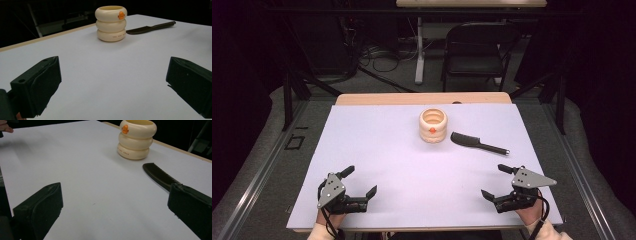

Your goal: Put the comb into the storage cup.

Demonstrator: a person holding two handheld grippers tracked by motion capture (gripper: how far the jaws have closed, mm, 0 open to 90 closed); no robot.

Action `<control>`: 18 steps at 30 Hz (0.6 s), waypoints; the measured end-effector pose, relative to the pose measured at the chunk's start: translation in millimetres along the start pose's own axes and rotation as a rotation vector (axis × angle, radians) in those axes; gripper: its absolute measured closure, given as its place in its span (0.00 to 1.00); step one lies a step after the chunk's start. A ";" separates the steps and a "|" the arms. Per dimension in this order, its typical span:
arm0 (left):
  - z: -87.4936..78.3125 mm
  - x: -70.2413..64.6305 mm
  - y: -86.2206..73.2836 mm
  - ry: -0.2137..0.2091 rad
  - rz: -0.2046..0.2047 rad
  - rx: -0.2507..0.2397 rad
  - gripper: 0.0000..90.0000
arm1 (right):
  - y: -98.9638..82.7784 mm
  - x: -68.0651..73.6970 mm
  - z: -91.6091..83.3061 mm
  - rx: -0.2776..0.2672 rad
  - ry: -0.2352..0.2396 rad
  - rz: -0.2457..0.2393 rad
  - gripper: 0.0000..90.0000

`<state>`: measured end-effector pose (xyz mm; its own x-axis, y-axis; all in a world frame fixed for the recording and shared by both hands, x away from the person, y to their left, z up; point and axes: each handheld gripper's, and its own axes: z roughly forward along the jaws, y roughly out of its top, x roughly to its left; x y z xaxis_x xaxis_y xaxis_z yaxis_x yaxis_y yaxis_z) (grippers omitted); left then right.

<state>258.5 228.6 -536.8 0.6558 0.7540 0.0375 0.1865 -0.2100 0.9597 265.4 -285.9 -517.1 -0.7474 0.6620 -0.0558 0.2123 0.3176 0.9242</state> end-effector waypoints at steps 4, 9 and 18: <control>0.3 -0.5 0.1 -0.001 0.001 0.000 0.00 | 0.3 0.1 1.5 0.015 -0.002 -0.008 0.00; 1.0 -1.5 -0.4 0.000 0.000 0.012 0.00 | 0.3 -2.7 4.8 0.035 -0.001 -0.004 0.00; 1.3 -2.9 0.3 -0.011 0.009 0.006 0.00 | 0.0 -5.8 9.6 0.082 -0.020 -0.019 0.00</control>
<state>257.7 225.5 -537.0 0.6655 0.7452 0.0427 0.1855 -0.2206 0.9576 275.9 -283.2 -520.4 -0.7394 0.6684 -0.0808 0.2497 0.3836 0.8891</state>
